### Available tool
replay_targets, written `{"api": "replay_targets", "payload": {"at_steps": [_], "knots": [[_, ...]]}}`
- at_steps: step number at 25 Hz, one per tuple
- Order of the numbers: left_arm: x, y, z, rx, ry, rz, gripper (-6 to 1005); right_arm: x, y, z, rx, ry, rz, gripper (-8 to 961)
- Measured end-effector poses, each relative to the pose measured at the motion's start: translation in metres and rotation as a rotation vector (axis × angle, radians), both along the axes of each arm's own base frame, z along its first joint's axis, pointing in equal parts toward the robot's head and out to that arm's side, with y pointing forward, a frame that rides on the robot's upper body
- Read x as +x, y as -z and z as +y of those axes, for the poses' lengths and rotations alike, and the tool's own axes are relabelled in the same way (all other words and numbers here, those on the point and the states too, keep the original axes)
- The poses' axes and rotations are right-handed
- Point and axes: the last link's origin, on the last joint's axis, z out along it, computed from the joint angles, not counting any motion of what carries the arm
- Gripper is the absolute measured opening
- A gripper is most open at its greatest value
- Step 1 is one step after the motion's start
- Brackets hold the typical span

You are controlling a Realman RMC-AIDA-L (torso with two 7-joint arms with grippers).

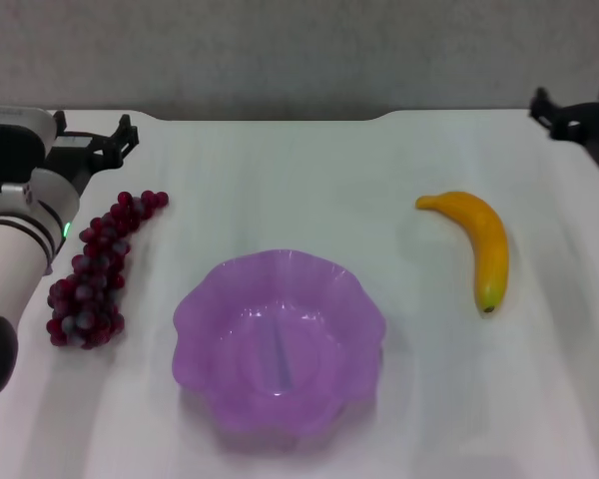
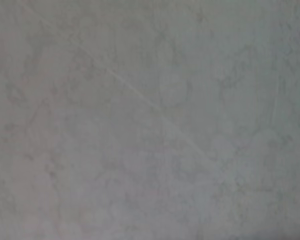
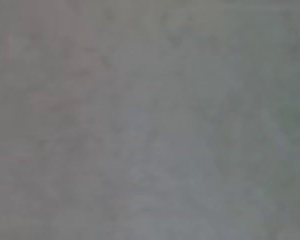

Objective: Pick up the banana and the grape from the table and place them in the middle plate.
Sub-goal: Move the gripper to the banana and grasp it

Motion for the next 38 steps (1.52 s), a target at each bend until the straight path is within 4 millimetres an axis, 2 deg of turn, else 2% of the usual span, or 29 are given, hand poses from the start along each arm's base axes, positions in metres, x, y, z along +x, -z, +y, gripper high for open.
{"api": "replay_targets", "payload": {"at_steps": [5,13,24,38], "knots": [[-0.003,-0.001,-0.001,0.001,-0.008,0.004,897,-0.007,0.018,-0.005,-0.077,-0.013,0.030,885],[-0.003,0.000,-0.001,0.002,-0.008,0.000,897,0.014,0.028,-0.021,-0.128,0.048,0.039,886],[-0.005,0.000,-0.003,0.003,-0.013,-0.004,896,0.023,0.065,-0.046,-0.296,0.077,0.012,886],[-0.005,0.000,-0.003,0.003,-0.014,-0.010,896,0.045,0.066,-0.057,-0.315,0.156,0.017,886]]}}
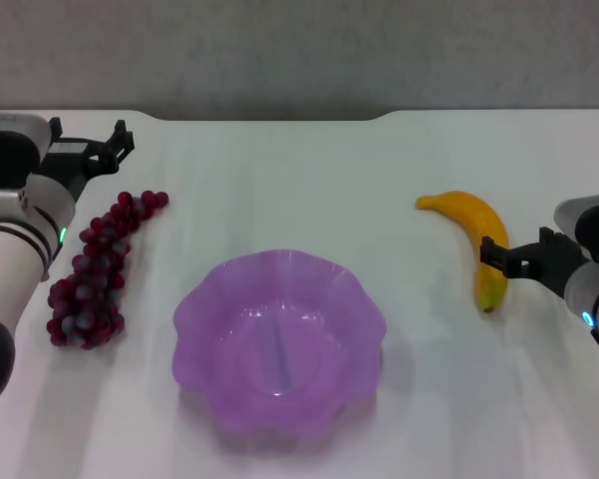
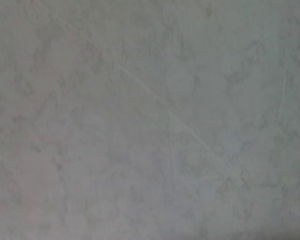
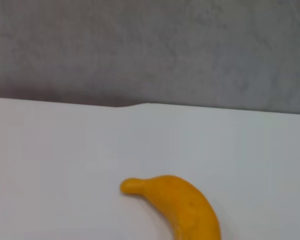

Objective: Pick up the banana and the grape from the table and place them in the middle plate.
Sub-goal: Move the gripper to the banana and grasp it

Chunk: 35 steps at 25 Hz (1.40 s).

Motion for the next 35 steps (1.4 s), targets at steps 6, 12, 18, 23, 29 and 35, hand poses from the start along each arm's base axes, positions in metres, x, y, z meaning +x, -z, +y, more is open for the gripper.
{"api": "replay_targets", "payload": {"at_steps": [6,12,18,23,29,35], "knots": [[0.000,0.000,0.000,0.000,0.000,-0.001,896,0.003,0.000,-0.002,-0.005,0.007,-0.009,885],[0.001,0.001,0.000,-0.002,0.002,-0.002,896,0.003,0.002,-0.001,-0.026,0.012,-0.021,884],[0.001,0.002,0.000,-0.003,0.002,-0.001,896,0.002,0.003,0.000,-0.043,0.009,-0.037,789],[0.001,0.002,0.000,-0.004,0.003,-0.001,896,-0.004,0.003,0.006,-0.057,-0.011,-0.060,783],[0.005,0.003,0.001,-0.005,0.011,-0.004,896,-0.005,0.002,0.011,-0.071,-0.010,-0.086,775],[0.007,0.003,0.001,-0.006,0.016,-0.011,896,-0.004,0.006,0.008,-0.108,-0.006,-0.111,767]]}}
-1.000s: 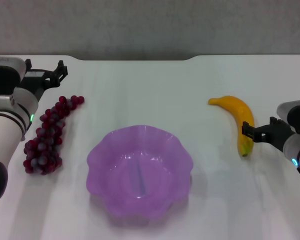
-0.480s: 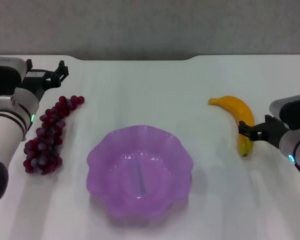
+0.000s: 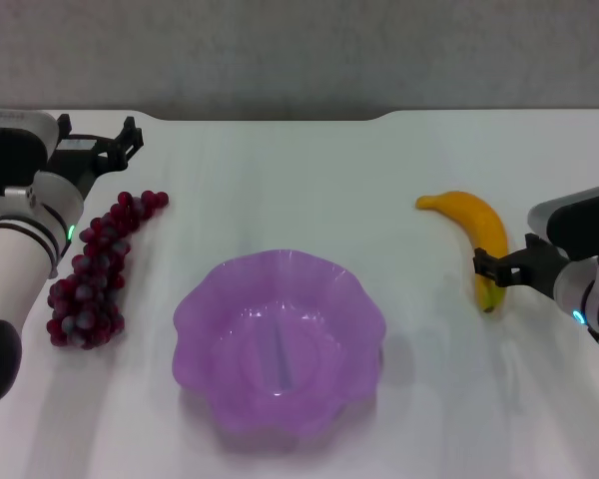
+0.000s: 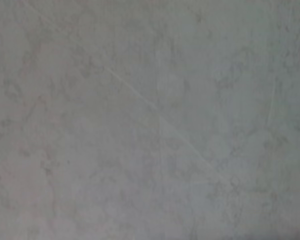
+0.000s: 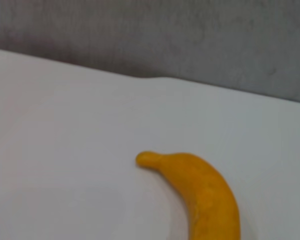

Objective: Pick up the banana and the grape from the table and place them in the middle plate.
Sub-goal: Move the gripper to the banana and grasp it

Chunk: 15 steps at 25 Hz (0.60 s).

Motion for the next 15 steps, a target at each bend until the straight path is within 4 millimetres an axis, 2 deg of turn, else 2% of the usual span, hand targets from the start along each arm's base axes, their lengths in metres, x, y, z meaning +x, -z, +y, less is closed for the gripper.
{"api": "replay_targets", "payload": {"at_steps": [15], "knots": [[0.0002,0.0001,0.0001,-0.001,0.000,0.000,895,0.0019,0.0040,-0.0030,-0.033,0.013,-0.020,748]]}}
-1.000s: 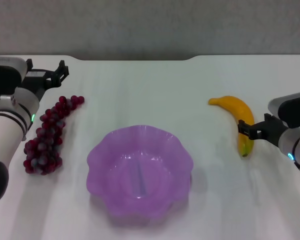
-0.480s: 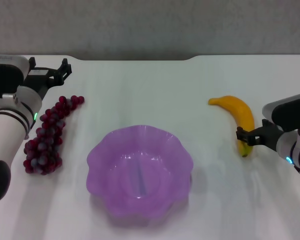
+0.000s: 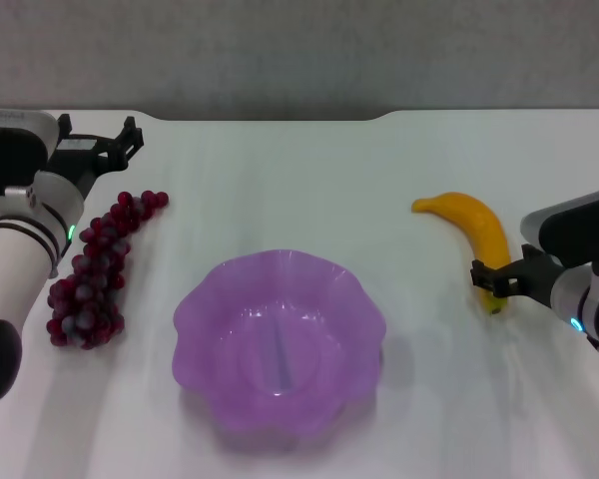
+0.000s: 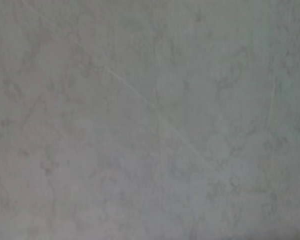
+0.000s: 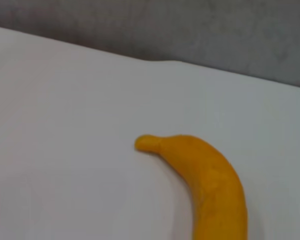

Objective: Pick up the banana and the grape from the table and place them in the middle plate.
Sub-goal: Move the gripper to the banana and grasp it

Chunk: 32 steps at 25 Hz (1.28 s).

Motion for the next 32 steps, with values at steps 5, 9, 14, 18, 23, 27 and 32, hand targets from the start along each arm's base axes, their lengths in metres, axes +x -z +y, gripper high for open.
{"api": "replay_targets", "payload": {"at_steps": [5,9,14,18,23,27,32], "knots": [[0.0006,0.0000,0.0004,0.000,0.001,0.000,895,0.0011,0.0013,-0.0014,-0.011,0.005,-0.007,741],[0.0007,0.0000,0.0004,0.000,0.002,0.000,895,0.0011,0.0014,-0.0015,-0.011,0.005,-0.007,736],[0.0007,0.0000,0.0004,0.000,0.002,0.000,895,0.0011,0.0014,-0.0015,-0.011,0.005,-0.007,729],[0.0007,0.0000,0.0004,0.000,0.002,0.000,895,0.0015,0.0013,-0.0016,-0.011,0.006,-0.008,724],[0.0007,0.0000,0.0004,0.000,0.002,0.000,895,0.0017,0.0017,-0.0020,-0.011,0.008,-0.006,717],[0.0007,0.0000,0.0004,0.000,0.002,0.000,895,0.0018,0.0016,-0.0019,-0.008,0.011,-0.003,712],[0.0007,0.0000,0.0004,0.000,0.002,0.000,895,0.0023,0.0008,-0.0017,-0.005,0.014,-0.001,607]]}}
